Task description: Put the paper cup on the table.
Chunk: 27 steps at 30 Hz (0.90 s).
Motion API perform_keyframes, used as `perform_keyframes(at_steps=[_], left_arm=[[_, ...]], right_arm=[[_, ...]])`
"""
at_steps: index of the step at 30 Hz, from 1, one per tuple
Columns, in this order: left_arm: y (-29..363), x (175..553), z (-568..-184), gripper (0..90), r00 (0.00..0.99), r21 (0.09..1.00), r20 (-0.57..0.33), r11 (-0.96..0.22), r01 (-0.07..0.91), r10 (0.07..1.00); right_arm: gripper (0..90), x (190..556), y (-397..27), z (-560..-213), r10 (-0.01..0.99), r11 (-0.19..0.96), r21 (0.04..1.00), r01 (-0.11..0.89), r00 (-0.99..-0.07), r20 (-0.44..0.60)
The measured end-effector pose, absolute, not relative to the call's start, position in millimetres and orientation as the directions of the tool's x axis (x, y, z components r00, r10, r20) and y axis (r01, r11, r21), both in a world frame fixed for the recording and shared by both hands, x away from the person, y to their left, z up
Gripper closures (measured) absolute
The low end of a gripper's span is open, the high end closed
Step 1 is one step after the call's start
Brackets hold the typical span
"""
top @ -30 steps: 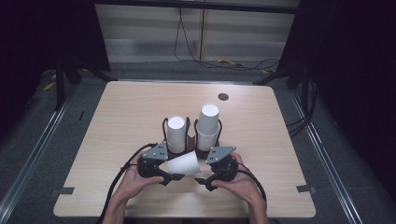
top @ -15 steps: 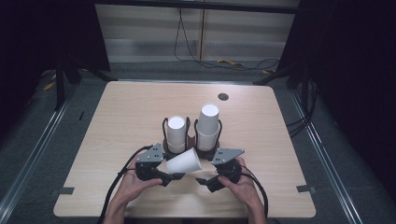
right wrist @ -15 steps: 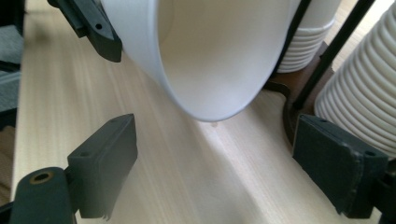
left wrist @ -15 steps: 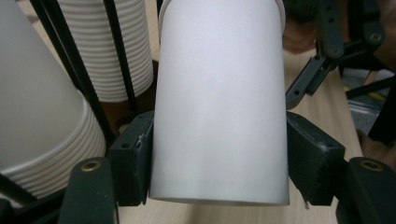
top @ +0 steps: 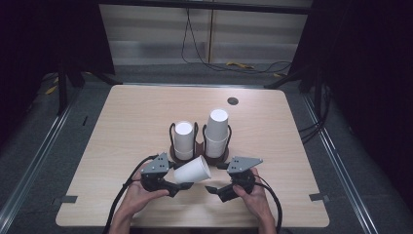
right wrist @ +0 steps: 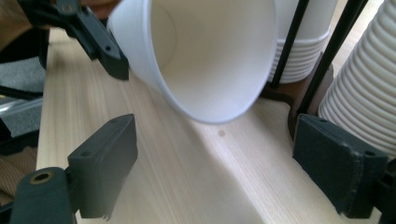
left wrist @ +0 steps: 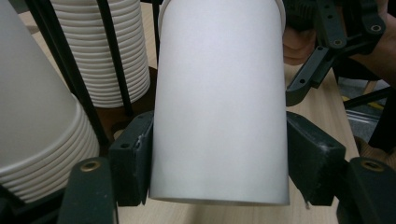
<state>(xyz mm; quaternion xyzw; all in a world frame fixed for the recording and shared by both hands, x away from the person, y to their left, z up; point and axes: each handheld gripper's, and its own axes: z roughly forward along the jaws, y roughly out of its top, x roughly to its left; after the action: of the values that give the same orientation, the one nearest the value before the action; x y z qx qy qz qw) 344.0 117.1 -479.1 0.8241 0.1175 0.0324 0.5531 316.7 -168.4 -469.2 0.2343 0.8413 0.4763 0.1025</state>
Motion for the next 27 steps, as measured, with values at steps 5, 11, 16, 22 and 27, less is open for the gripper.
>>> perform_keyframes(at_steps=[5, 11, 16, 22, 27], left_arm=[[118, 343, -482, 32.5, 0.968, 0.928, -0.082, -0.335, 0.161, 0.237], [118, 339, -485, 32.4, 0.970, 0.946, -0.089, -0.285, 0.153, 0.225], [118, 338, -488, 32.4, 0.972, 0.949, -0.090, -0.276, 0.150, 0.217], [115, 336, -492, 32.4, 0.973, 0.953, -0.082, -0.268, 0.140, 0.218], [115, 335, -493, 32.4, 0.976, 0.958, -0.072, -0.257, 0.125, 0.207]], right_arm=[[14.1, 315, -169, -466, 0.489, 0.382, 0.882, 0.277, -0.870, 0.061], [13.8, 315, -170, -463, 0.480, 0.319, 0.911, 0.263, -0.873, 0.084], [13.6, 317, -169, -463, 0.465, 0.286, 0.921, 0.264, -0.879, 0.108], [13.4, 320, -166, -462, 0.460, 0.235, 0.937, 0.259, -0.879, 0.128], [13.0, 322, -166, -463, 0.451, 0.207, 0.939, 0.274, -0.879, 0.157]])
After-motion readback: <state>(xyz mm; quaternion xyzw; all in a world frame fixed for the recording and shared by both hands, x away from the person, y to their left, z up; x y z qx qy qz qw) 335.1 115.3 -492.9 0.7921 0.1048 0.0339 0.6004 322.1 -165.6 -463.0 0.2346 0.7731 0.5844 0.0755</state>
